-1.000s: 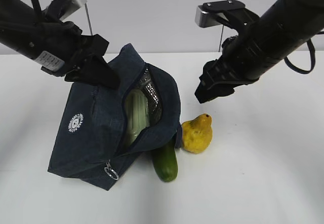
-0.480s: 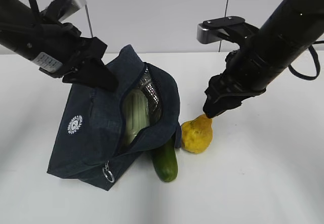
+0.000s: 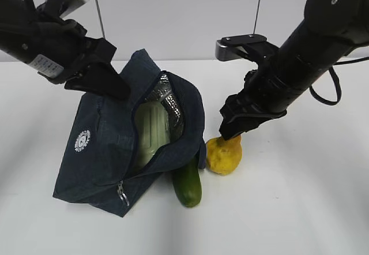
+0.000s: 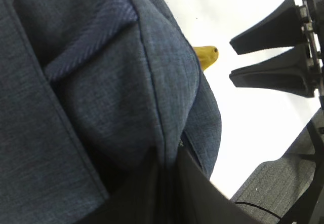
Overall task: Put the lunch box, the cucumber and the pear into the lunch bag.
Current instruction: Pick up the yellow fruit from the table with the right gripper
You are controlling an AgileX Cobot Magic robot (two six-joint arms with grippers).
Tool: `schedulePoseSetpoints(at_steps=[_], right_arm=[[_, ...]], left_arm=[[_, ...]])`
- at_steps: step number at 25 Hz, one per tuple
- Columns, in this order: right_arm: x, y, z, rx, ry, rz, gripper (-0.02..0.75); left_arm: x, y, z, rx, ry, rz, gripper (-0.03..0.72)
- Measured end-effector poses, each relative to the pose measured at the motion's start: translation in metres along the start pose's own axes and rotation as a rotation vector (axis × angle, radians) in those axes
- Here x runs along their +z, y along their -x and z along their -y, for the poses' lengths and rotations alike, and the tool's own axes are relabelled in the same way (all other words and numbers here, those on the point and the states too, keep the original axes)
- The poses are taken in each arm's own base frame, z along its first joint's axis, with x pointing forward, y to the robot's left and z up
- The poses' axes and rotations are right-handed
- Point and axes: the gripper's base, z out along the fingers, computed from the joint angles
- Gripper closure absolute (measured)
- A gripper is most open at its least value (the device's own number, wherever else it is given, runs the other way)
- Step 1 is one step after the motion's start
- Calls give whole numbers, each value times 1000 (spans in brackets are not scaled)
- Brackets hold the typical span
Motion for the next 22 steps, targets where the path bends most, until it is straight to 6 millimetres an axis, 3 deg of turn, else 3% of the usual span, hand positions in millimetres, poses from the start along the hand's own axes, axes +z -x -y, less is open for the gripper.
schedulePoseSetpoints(at_steps=[12,22], right_arm=[[22,-1,8,14,-6,-27,327],[28,1,10,16,-17,-12,328]], left_arm=[[0,-2,1,2,-9,-24,687],[0,-3,1,3,-12,-31,687]])
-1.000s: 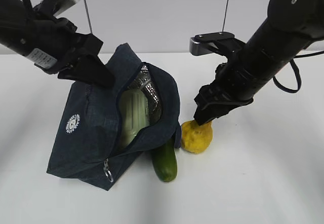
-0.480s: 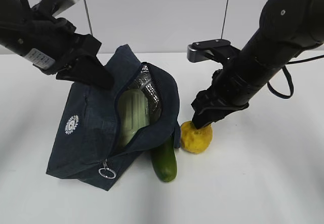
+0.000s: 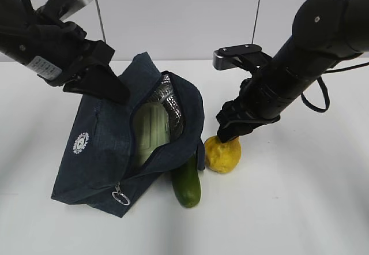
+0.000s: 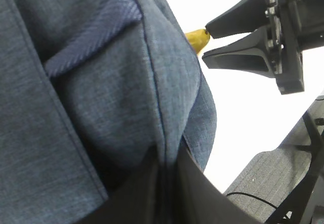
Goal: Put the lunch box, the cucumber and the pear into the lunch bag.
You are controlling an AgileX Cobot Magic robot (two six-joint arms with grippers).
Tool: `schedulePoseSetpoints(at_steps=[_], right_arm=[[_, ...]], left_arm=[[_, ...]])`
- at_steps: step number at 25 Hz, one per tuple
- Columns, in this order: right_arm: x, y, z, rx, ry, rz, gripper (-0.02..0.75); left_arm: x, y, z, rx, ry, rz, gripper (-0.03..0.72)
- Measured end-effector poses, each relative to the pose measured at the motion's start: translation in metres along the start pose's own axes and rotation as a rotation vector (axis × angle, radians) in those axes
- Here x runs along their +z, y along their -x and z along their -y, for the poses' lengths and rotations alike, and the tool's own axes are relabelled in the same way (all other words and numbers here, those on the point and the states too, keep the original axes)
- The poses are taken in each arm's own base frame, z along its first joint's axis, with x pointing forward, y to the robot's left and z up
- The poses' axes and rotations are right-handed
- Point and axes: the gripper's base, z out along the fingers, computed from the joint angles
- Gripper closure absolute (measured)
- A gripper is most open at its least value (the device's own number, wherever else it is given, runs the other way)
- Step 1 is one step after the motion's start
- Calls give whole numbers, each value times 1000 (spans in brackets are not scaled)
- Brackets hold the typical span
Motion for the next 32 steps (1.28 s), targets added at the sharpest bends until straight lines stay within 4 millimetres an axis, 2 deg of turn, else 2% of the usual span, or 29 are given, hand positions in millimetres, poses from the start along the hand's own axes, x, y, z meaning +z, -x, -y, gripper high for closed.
schedulePoseSetpoints(at_steps=[18,20,26,32], right_arm=[[5,-3,1,1,9,-32,329],[5,-3,1,1,9,-32,345],[5,-3,0,-3,11,-38,484],[4,-4,0,-5,15,-44,499]], left_arm=[[0,0,0,1,-1,-3,687],[0,0,0,0,-1,-3,687],[0,0,0,-1,-1,-3,687],[0,0,0,-3,-1,-3,687]])
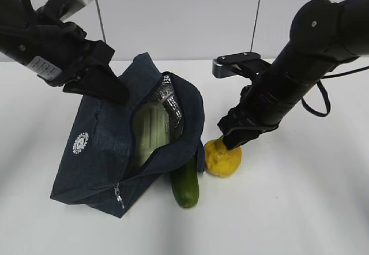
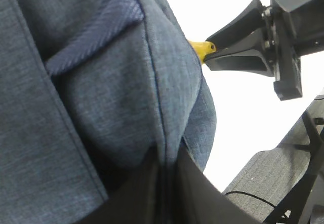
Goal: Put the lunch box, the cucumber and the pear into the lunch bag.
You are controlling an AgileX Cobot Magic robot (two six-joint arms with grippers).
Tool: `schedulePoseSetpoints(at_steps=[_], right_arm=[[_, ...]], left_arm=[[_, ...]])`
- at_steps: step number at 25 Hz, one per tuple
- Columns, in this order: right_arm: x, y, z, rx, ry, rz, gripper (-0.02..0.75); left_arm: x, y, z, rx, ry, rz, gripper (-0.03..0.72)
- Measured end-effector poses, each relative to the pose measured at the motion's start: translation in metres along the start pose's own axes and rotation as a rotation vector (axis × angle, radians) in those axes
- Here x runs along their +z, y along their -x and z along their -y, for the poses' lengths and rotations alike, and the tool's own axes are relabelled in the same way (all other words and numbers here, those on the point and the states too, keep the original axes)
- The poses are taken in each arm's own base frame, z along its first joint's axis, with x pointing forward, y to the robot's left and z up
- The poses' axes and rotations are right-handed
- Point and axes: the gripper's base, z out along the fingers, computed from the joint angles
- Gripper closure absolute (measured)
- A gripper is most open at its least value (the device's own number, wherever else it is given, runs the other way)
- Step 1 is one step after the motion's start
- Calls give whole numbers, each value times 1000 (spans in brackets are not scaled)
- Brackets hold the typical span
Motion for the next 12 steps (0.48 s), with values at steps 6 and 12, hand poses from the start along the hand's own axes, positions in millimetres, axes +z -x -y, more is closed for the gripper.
schedulePoseSetpoints(at_steps=[6,12], right_arm=[[-22,2,-6,-20,-8,48,502],[-56,2,-16,-48,-23,107,502]], left_arm=[[0,0,0,0,0,-1,687],[0,0,0,0,0,-1,687]])
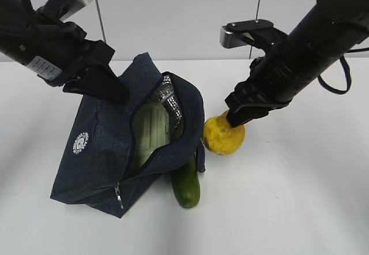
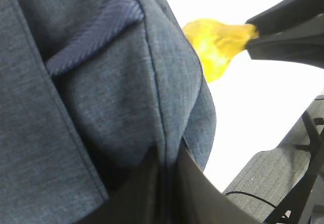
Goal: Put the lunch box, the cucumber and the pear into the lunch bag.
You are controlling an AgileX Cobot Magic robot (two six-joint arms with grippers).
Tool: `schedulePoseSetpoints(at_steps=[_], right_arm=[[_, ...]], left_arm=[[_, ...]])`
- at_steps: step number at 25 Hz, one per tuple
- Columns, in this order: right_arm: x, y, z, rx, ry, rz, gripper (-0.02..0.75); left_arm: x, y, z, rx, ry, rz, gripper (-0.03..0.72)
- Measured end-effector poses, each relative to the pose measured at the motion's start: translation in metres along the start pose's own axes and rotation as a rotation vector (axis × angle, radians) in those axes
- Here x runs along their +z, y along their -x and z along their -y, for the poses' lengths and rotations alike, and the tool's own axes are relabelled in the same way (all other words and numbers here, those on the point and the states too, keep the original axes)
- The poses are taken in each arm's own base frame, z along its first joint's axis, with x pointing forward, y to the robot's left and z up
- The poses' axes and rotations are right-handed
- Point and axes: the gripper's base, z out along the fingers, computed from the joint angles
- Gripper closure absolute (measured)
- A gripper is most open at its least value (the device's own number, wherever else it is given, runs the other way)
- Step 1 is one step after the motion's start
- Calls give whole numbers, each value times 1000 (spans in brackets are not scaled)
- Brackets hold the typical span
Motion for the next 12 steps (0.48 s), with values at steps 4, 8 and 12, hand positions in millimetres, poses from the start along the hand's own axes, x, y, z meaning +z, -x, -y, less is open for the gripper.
schedulePoseSetpoints(at_steps=[4,8,12], right_arm=[[-26,0,-5,-13,-34,41,502],[-53,1,-14,-11,-30,117,502],[-64,6,-25,12,50,203,502]], left_arm=[[0,0,0,0,0,0,687],[0,0,0,0,0,1,687],[0,0,0,0,0,1,687]])
